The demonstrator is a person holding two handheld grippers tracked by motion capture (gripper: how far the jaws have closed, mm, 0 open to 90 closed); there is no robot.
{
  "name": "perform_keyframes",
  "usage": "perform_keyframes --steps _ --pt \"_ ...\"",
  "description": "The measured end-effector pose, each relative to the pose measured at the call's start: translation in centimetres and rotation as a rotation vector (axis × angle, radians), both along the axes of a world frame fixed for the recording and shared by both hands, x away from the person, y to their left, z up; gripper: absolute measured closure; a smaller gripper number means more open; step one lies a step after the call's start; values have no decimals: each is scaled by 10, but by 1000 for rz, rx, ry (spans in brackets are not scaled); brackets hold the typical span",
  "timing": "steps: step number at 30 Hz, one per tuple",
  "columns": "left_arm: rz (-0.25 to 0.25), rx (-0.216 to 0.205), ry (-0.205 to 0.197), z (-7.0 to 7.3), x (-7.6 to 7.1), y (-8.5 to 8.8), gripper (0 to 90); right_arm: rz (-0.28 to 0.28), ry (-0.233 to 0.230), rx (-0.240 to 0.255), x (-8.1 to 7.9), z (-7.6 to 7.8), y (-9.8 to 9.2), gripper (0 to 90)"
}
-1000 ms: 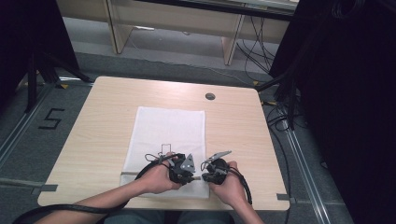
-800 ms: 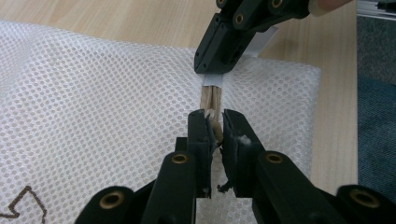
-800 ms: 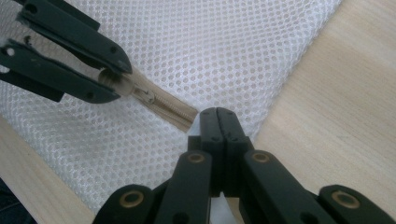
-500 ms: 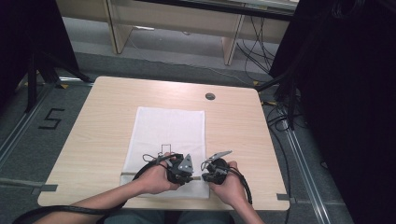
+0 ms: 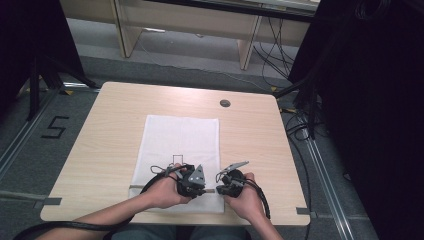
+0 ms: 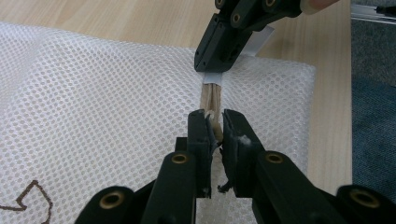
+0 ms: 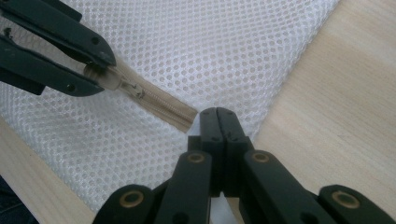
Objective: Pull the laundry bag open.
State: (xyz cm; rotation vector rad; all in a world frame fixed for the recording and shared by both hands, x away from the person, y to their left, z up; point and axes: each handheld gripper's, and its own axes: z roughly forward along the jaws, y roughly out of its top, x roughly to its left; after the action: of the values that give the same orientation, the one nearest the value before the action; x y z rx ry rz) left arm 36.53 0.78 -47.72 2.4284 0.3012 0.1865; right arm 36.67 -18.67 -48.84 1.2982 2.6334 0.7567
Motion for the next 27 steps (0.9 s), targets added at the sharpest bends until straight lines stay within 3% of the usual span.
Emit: perform_keyframes --steps 22,24,25,26,27 --pt "-7 4 -1 5 1 4 815 -1 0 0 0 0 0 900" --pt "10 -21 6 5 0 3 815 -1 0 -1 0 0 0 900" --pt "2 -18 -10 5 0 3 815 -1 0 -2 0 0 0 900" --pt "20 -33 7 4 -1 3 815 -1 0 -3 0 0 0 900" --pt "2 -17 -2 5 0 3 815 -2 0 -3 0 0 0 900"
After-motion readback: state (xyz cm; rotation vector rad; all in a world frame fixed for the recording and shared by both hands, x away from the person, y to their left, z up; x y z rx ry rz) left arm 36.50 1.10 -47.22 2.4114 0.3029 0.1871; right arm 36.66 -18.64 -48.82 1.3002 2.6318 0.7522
